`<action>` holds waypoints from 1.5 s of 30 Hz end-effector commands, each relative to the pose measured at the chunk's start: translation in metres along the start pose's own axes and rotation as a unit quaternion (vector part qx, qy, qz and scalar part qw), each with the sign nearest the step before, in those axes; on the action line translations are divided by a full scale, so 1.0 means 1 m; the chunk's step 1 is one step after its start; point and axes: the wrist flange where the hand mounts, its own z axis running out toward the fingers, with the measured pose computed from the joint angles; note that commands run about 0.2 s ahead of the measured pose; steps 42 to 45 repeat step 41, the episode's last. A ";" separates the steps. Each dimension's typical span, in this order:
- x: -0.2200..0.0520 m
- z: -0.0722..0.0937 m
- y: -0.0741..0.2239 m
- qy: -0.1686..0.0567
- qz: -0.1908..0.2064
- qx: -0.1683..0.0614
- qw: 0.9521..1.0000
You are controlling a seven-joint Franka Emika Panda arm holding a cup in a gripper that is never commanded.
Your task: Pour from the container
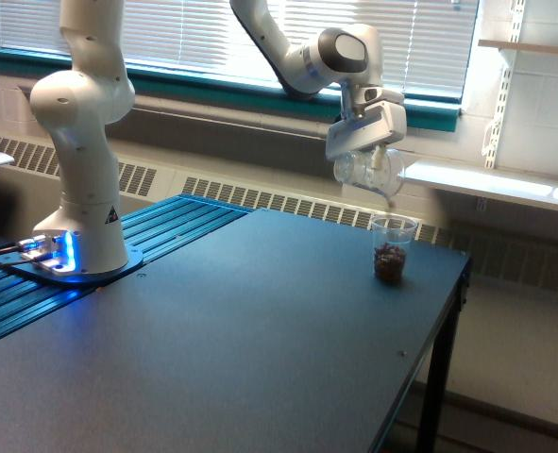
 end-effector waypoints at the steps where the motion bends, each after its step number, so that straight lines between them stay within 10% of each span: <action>1: 0.001 -0.006 -0.003 -0.003 -0.019 -0.004 1.000; 28: 0.002 -0.011 0.005 -0.031 -0.050 -0.018 0.998; 45: -0.009 0.003 0.011 -0.023 -0.030 0.023 0.999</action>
